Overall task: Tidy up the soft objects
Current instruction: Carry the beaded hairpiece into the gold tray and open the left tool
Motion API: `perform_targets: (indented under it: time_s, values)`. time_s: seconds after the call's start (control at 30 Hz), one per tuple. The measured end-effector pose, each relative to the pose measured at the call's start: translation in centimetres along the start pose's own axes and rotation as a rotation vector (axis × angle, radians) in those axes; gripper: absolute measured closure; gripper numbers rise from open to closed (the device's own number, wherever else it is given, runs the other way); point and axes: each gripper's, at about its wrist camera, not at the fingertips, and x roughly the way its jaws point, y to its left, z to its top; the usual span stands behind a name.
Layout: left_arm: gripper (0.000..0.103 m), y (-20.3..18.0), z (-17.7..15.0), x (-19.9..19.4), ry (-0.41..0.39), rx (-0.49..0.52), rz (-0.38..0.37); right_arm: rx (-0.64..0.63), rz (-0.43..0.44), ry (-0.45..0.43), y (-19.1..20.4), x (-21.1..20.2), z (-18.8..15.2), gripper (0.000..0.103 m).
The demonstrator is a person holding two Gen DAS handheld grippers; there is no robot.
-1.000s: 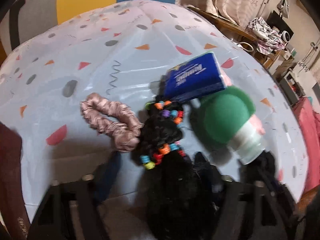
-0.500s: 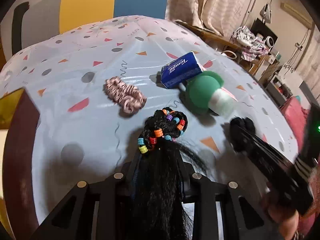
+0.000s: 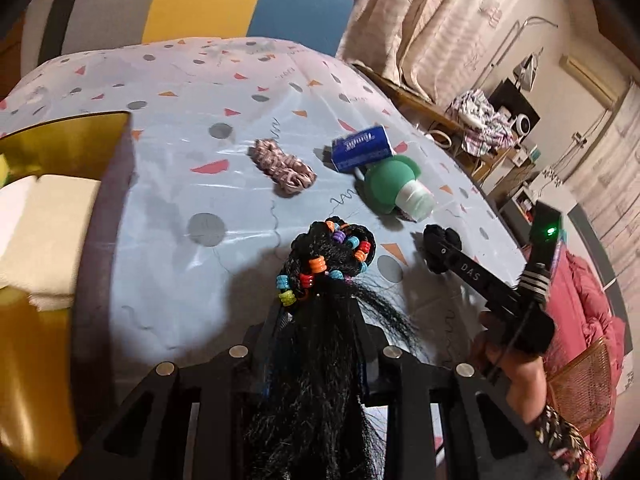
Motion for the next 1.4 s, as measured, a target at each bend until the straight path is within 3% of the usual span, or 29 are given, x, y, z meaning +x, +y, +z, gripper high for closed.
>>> perform_targets:
  time_s: [0.33, 0.67, 1.07, 1.4]
  values:
    - [0.075, 4.6, -0.3, -7.2, -0.127, -0.098, 0.013, -0.011, -0.018, 0.003, 0.2, 0.0, 0.0, 0.072]
    - [0.075, 15.3, -0.5, -13.0, -0.222, -0.287, 0.229, -0.02, -0.031, 0.006, 0.4, 0.1, 0.0, 0.072]
    - [0.075, 24.1, -2.1, -14.4, -0.219, -0.414, 0.395, -0.047, -0.061, 0.013, 0.9, 0.2, 0.0, 0.072]
    - [0.072, 25.9, -3.2, -14.9, -0.227, -0.459, 0.485, -0.066, -0.084, 0.017, 1.3, 0.3, 0.0, 0.072]
